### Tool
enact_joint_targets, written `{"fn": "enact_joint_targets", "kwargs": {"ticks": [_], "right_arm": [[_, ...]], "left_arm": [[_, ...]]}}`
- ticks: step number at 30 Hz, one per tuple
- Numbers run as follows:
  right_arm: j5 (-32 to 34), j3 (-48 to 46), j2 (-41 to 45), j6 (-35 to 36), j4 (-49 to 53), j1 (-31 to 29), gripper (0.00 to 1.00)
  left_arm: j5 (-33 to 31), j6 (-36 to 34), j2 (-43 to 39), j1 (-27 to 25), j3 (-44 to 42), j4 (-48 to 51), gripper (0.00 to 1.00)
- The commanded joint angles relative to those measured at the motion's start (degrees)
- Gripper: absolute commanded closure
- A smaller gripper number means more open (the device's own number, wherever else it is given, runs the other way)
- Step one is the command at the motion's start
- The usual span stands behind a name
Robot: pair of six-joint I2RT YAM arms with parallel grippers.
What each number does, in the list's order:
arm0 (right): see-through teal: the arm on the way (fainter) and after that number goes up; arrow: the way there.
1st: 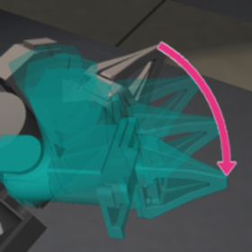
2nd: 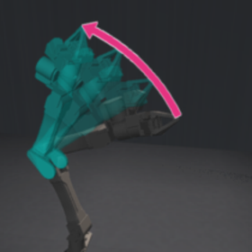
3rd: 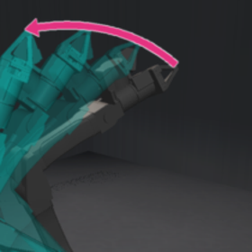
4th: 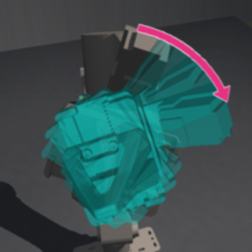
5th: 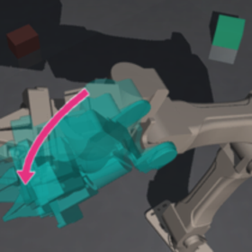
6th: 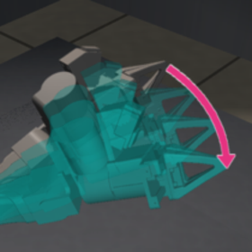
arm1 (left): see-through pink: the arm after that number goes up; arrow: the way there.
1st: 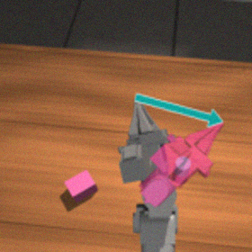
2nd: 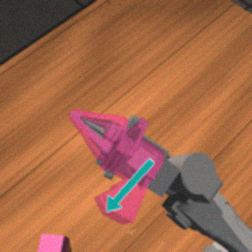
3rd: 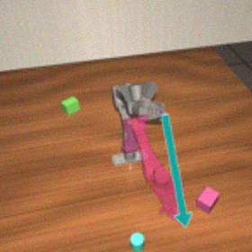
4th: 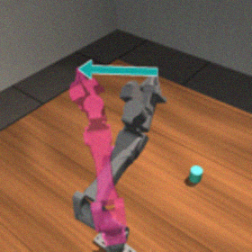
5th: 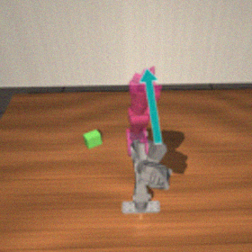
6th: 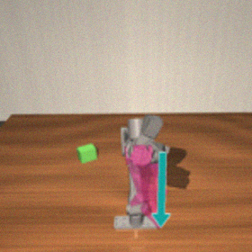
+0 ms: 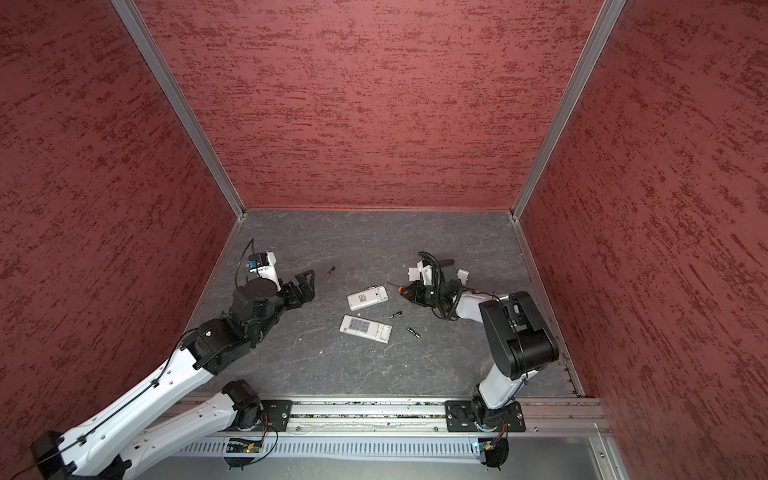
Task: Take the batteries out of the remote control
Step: 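Lower the screwdriver onto the table and open the right gripper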
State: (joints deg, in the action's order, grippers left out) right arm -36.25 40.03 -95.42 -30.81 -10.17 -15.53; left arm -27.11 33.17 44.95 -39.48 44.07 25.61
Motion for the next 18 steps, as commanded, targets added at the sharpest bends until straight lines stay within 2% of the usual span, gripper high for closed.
{"fn": "enact_joint_targets", "kwargs": {"ticks": [1,18], "right_arm": [[-0.1,-1.1,-1.2,0.5,-0.8,0.4,0.82],[0.3,-2.0,-2.5,0.7,-1.3,0.5,0.70]], "left_arm": [[0.1,0.2,-1.2,0.3,-0.7,-0.8,0.00],[-0.6,0.4,-5.0,0.3,-2.2,0.3,0.00]]}}
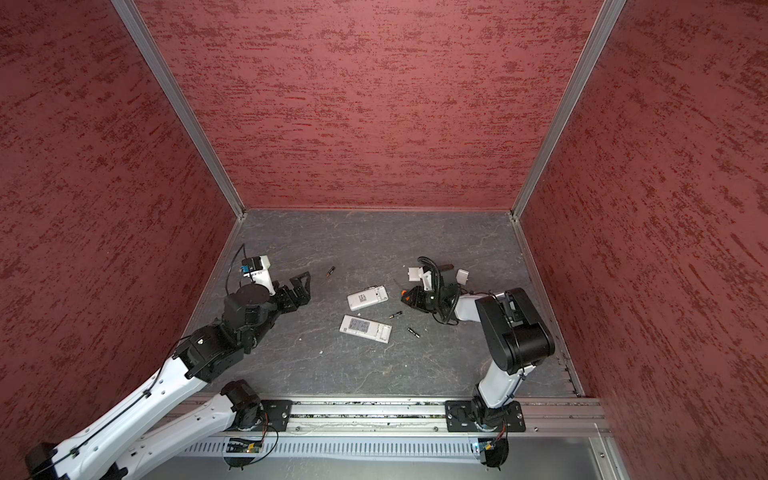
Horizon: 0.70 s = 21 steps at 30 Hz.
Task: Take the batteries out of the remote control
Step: 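Lower the screwdriver onto the table and open the right gripper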
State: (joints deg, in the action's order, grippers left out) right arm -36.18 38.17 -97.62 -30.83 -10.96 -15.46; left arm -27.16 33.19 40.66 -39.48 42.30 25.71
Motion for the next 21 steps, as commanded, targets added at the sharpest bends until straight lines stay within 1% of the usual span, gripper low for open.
{"fn": "enact_joint_targets", "kwargs": {"ticks": [1,10,21], "right_arm": [[0.2,-0.1,-0.5,0.8,-0.5,0.5,0.69],[0.2,0.1,-1.2,2.1,0.8,0.4,0.66],[0.5,1.5,-1.5,4.2,3.8,0.4,0.64]], "left_arm": [[-0.7,0.4,-0.7,0.3,-0.4,0.2,0.01],[-0.6,0.6,-1.3,0.3,-0.5,0.7,0.00],[-1.8,0.1,-2.3,0.3,0.0,1.6,0.00]]}}
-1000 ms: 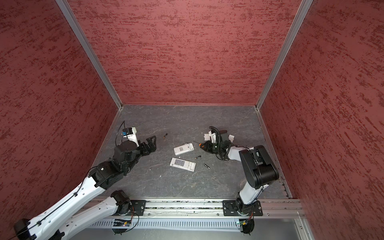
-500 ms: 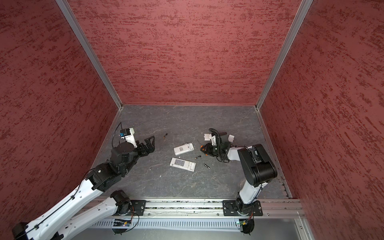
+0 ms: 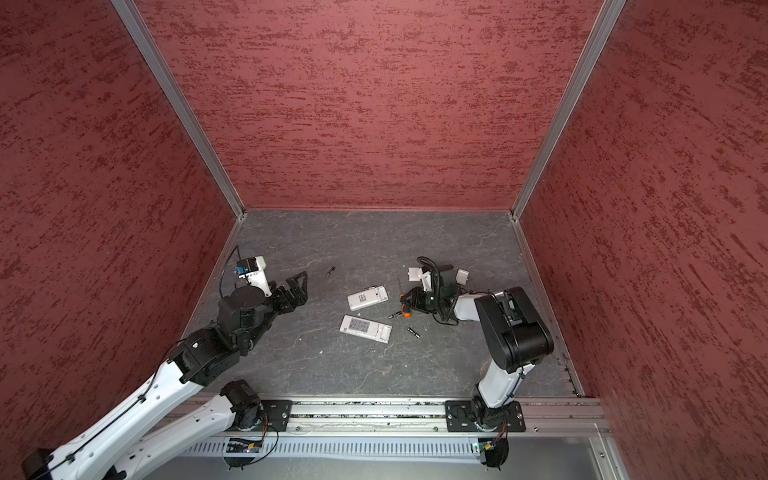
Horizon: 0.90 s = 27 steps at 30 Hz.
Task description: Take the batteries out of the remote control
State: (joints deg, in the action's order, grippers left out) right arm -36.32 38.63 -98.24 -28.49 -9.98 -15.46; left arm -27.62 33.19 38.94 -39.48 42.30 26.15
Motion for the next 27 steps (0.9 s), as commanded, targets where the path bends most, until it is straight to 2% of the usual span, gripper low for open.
{"fn": "enact_joint_targets", "kwargs": {"ticks": [1,4,7,9,12,15,18,24,27], "right_arm": [[0.8,1.3,-0.6,2.0,3.1,0.4,0.63],[1.6,1.9,1.1,2.2,4.2,0.4,0.57],[2.8,2.8,3.6,2.9,6.5,0.4,0.46],[4.2,3.4,6.2,4.0,9.1,0.4,0.32],[7.2,4.2,11.2,5.5,13.2,0.4,0.17],[11.1,4.7,17.7,6.8,17.5,0.5,0.01],[15.7,4.3,24.7,7.4,20.4,0.4,0.01],[26.7,0.4,42.0,7.1,21.3,0.4,0.01],[33.3,-1.3,49.4,6.4,22.1,0.4,0.01]], "left_arm": [[-1.6,-0.1,-0.5,0.3,0.1,1.2,0.00],[-1.8,-1.1,-0.2,0.4,0.7,1.3,0.01],[-2.5,-2.3,0.9,0.8,1.6,1.7,0.00],[-2.7,-3.7,2.2,1.7,2.6,2.0,0.01],[-2.4,-6.0,4.8,3.4,3.9,1.6,0.00],[1.1,-9.8,7.2,5.0,4.9,-1.3,0.00],[3.1,-14.3,9.4,5.8,5.1,-5.3,0.00],[3.8,-17.9,12.6,7.7,3.6,-11.0,0.01],[4.7,-20.1,13.6,8.6,0.3,-17.7,0.01]]}}
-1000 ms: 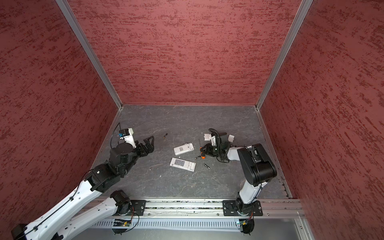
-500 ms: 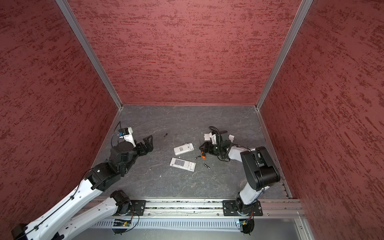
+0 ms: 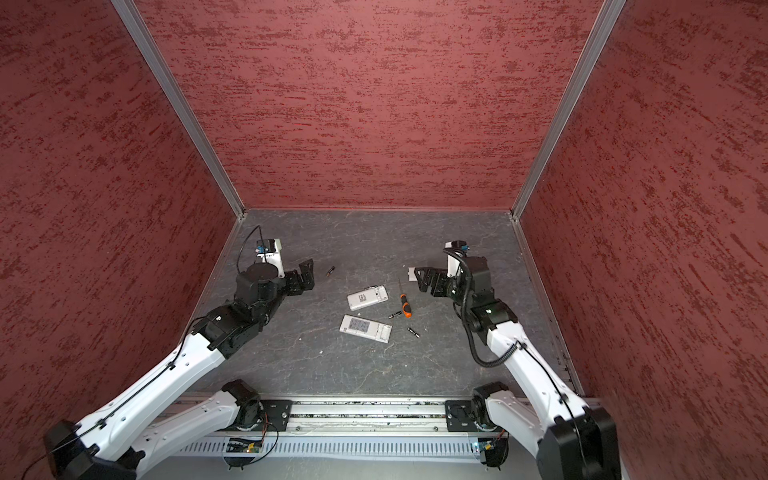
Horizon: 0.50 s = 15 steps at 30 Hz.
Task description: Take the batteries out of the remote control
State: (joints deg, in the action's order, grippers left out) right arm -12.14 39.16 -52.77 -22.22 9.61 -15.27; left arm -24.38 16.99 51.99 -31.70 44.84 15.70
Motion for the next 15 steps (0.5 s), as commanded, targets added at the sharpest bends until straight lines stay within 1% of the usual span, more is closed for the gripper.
{"fn": "enact_joint_targets", "kwargs": {"ticks": [1,4,11,15], "right_arm": [[10.9,-2.6,5.9,0.0,2.6,0.2,0.01],[13.5,-5.0,10.2,0.1,1.0,0.2,0.01],[18.5,-10.0,16.8,-0.9,-1.3,0.2,0.01],[21.0,-11.3,18.2,-2.1,-1.4,0.2,0.01]], "left_arm": [[1.7,-4.7,0.8,1.1,-3.8,-10.2,0.01],[1.4,-4.7,1.6,2.5,-5.7,-14.1,0.01],[1.5,-5.8,2.6,9.3,-6.5,-13.9,0.00],[2.3,-6.8,3.1,13.8,-8.3,-14.4,0.00]]}}
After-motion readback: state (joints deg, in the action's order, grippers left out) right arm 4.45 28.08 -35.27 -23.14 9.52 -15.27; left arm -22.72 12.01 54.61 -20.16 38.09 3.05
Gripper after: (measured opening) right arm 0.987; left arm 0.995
